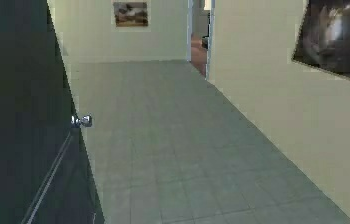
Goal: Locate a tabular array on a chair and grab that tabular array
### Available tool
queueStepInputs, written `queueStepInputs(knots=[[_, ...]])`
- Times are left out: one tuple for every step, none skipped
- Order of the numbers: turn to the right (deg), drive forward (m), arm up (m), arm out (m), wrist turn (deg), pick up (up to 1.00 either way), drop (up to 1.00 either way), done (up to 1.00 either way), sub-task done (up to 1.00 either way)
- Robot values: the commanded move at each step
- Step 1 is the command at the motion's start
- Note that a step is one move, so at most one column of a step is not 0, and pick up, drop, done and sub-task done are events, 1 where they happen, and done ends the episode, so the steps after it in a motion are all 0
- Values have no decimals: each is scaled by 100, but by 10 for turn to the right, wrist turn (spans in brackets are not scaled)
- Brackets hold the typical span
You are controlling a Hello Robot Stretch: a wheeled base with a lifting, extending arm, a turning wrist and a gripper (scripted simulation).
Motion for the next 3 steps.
queueStepInputs(knots=[[0, 80, 0, 0, 0, 0, 0, 0, 0], [-120, 0, 0, 0, 0, 0, 0, 0, 0], [-30, 0, 0, 0, 0, 0, 0, 0, 0]])
